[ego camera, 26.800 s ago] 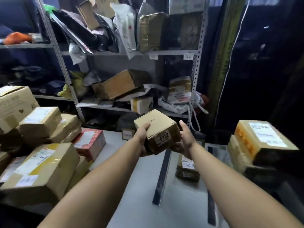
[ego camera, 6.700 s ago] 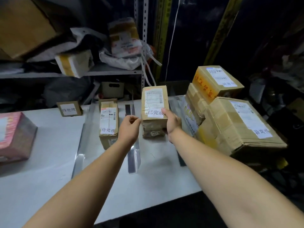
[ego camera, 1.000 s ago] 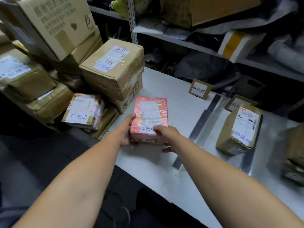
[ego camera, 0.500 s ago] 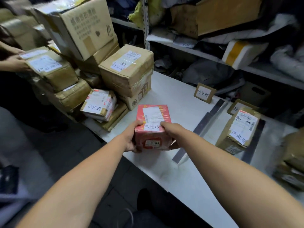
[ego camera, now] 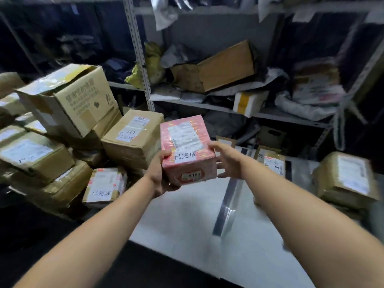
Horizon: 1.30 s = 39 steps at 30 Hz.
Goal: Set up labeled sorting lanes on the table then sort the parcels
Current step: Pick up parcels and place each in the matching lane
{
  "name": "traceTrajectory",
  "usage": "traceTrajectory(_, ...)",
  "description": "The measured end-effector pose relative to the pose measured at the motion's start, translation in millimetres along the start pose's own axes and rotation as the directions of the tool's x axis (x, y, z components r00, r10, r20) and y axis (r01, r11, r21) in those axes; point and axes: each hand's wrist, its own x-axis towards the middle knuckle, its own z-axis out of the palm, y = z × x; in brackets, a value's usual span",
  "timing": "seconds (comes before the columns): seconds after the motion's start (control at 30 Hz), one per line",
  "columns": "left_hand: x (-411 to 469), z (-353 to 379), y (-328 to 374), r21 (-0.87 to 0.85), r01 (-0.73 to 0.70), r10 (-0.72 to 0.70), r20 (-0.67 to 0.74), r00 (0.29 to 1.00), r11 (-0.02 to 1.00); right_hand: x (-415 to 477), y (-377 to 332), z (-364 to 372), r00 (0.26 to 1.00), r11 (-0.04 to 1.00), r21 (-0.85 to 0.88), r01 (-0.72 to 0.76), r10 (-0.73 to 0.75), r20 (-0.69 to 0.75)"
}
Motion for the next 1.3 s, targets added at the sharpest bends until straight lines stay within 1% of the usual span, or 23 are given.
traceTrajectory(0.03, 3.5, 7.2, 5.4, 0.02, -0.01, 0.01, 0.038, 0.999, 1.0, -3.7, -1.4, -10.9, 1.0, 0.999, 0.039, 0.0, 0.001, -0.014)
traceTrajectory(0.13, 9.8, 44.4, 13.6, 0.08, -0.026, 0.011, 0.183, 0.983, 0.996, -29.1, 3.7, -35.6, 0.991, 0.982, 0.181, 0.055, -0.032, -0.127)
traceTrajectory(0.23, 10.1, 88.5, 7.3, 0.149, -0.018, -0.03, 0.311, 0.95, 0.989, -49.2, 27.9, -60.7, 0.964, 0.946, 0.302, 0.12, -0.038, -0.262)
traceTrajectory(0.37, 2.2, 146.1, -14.1, 0.234, 0.022, -0.117, 0.405, 0.907, 0.972, -88.8, 63.0, -94.1, 0.904, 0.881, 0.406, 0.243, -0.054, -0.423)
traceTrajectory(0.47, -7.8, 181.6, -31.8, 0.297, 0.013, -0.155, 0.462, 0.873, 0.955, -121.6, 91.8, -114.0, 0.89, 0.81, 0.498, 0.311, -0.064, -0.451)
traceTrajectory(0.57, -23.5, 209.8, -50.3, 0.354, -0.01, -0.193, 0.535, 0.822, 0.935, -156.5, 116.7, -130.3, 0.865, 0.786, 0.486, 0.383, -0.121, -0.487)
traceTrajectory(0.63, -37.3, 226.5, -63.9, 0.379, -0.051, -0.194, 0.579, 0.792, 0.924, -177.2, 133.3, -141.0, 0.832, 0.786, 0.459, 0.415, -0.123, -0.541)
traceTrajectory(0.73, -58.1, 249.2, -86.1, 0.429, -0.074, -0.219, 0.592, 0.775, 0.901, -203.9, 161.2, -158.3, 0.802, 0.8, 0.437, 0.411, -0.089, -0.591)
traceTrajectory(0.8, -70.4, 262.4, -101.6, 0.479, -0.09, -0.246, 0.592, 0.767, 0.873, -218.2, 179.4, -167.8, 0.805, 0.819, 0.441, 0.367, -0.042, -0.592)
traceTrajectory(0.87, -83.5, 272.9, -120.6, 0.499, -0.091, -0.257, 0.584, 0.77, 0.862, -229.7, 200.5, -177.3, 0.791, 0.827, 0.461, 0.323, 0.032, -0.611)
traceTrajectory(0.97, -102.7, 288.1, -149.0, 0.507, -0.119, -0.233, 0.577, 0.783, 0.854, -241.9, 235.1, -188.9, 0.773, 0.813, 0.499, 0.3, 0.099, -0.626)
traceTrajectory(1.03, -112.9, 297.9, -163.7, 0.54, -0.145, -0.245, 0.584, 0.774, 0.829, -249.0, 256.3, -195.2, 0.764, 0.785, 0.536, 0.311, 0.13, -0.632)
traceTrajectory(1.1, -119.0, 306.3, -172.2, 0.578, -0.147, -0.275, 0.577, 0.769, 0.803, -255.2, 272.6, -200.1, 0.75, 0.781, 0.541, 0.312, 0.147, -0.644)
traceTrajectory(1.2, -119.3, 314.4, -177.1, 0.657, -0.209, -0.309, 0.58, 0.753, 0.724, -263.2, 287.2, -205.0, 0.742, 0.795, 0.521, 0.312, 0.139, -0.656)
traceTrajectory(1.23, -117.8, 315.4, -176.9, 0.683, -0.245, -0.302, 0.576, 0.759, 0.688, -264.9, 290.3, -206.3, 0.741, 0.793, 0.519, 0.318, 0.134, -0.658)
traceTrajectory(1.3, -113.4, 318.6, -174.1, 0.699, -0.349, -0.226, 0.59, 0.775, 0.625, -265.9, 297.2, -211.8, 0.735, 0.793, 0.51, 0.334, 0.119, -0.667)
